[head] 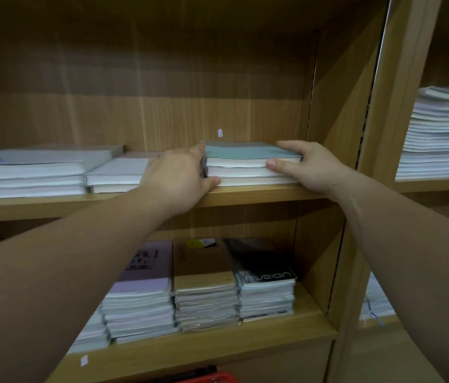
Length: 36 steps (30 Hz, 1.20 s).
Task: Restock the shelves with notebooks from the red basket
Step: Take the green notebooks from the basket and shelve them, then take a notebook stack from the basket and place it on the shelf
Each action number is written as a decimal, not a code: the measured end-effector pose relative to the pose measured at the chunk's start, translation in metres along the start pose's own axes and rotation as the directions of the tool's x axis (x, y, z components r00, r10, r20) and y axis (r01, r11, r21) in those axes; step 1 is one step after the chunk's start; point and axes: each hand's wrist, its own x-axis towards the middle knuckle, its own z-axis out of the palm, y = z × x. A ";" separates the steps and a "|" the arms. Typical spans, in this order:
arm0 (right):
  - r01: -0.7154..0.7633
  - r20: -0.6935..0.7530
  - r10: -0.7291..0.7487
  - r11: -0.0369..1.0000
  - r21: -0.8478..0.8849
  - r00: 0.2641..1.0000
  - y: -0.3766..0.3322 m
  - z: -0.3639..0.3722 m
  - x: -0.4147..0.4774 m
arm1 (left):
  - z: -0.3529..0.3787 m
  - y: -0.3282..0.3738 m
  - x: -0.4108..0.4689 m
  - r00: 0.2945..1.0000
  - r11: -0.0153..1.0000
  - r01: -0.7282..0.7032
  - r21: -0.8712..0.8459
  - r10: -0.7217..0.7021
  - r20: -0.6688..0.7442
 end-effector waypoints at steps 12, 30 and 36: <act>0.149 -0.121 -0.135 0.982 0.113 0.983 0.017 0.199 -0.249 | 0.095 -0.060 -0.274 0.999 0.885 0.019 -0.465 -0.035 -0.026; -0.757 0.531 0.685 0.643 -0.120 0.498 0.098 0.323 -0.359 | 0.194 -0.065 -0.441 0.393 0.964 0.253 -0.076 -0.031 0.919; -0.750 0.508 0.710 0.639 -0.171 0.489 0.099 0.326 -0.357 | 0.196 -0.065 -0.433 0.426 0.976 0.211 -0.047 -0.048 0.903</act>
